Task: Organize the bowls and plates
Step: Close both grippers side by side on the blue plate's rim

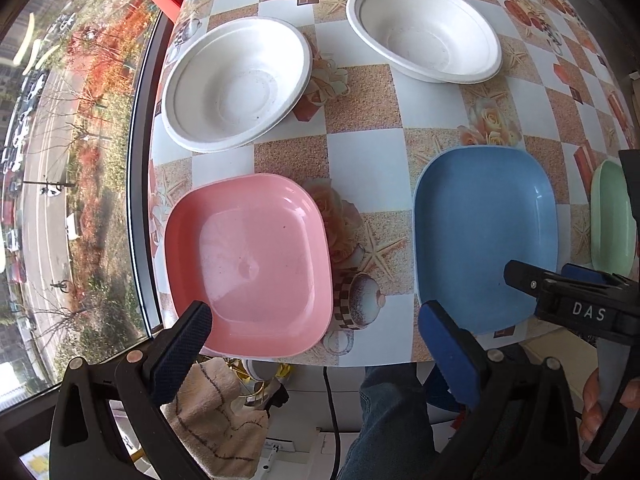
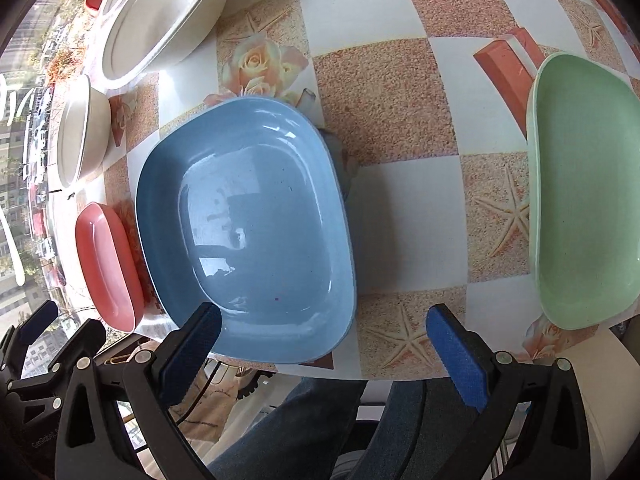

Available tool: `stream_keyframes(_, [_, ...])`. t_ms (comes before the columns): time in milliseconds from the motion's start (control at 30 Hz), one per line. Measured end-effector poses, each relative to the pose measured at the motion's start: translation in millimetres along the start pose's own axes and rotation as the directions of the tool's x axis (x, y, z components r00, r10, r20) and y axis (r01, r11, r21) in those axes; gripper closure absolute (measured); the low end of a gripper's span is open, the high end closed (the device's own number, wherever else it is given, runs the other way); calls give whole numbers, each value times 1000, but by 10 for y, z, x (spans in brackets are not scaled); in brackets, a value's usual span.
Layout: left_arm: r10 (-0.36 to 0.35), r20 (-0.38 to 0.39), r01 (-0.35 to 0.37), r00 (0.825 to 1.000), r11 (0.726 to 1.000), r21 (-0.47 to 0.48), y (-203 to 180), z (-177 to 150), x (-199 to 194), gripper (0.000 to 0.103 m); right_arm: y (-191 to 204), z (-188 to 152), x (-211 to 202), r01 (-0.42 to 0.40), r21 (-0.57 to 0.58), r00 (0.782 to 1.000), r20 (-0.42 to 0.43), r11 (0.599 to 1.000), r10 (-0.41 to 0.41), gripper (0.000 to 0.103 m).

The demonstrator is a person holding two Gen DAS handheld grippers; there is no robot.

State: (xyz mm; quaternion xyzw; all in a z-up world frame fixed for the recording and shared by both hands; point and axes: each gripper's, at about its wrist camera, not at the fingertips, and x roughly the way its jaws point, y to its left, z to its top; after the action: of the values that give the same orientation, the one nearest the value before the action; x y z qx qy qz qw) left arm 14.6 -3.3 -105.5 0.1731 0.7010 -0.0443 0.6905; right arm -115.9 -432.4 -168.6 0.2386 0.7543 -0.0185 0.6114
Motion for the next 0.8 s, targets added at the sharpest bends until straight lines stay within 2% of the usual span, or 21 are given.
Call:
stream_keyframes(133, [-14, -3, 14, 1000, 1000, 9, -101, 63, 81, 0, 72, 115, -6, 91, -56, 995, 53, 994, -88, 0])
stream_keyframes(200, [-22, 16, 21, 1000, 999, 30, -199, 108, 106, 0, 62, 137, -6, 168, -78, 984, 67, 983, -163, 0])
stream_keyframes(267, [-21, 37, 19, 999, 998, 54, -302, 161, 129, 0, 0, 127, 13, 205, -79, 978, 60, 976, -200, 0])
stream_keyframes(433, [-29, 29, 27, 999, 996, 80, -544, 275, 276, 0, -244, 152, -40, 233, -63, 972, 57, 970, -229, 0])
stream_keyframes(700, [-38, -14, 39, 999, 998, 53, -696, 336, 464, 0, -591, 213, -124, 243, 1, 969, 50, 970, -242, 0])
stream_keyframes(800, [-51, -18, 51, 999, 998, 19, -667, 332, 504, 0, -543, 215, -125, 242, -8, 969, 46, 970, -241, 0])
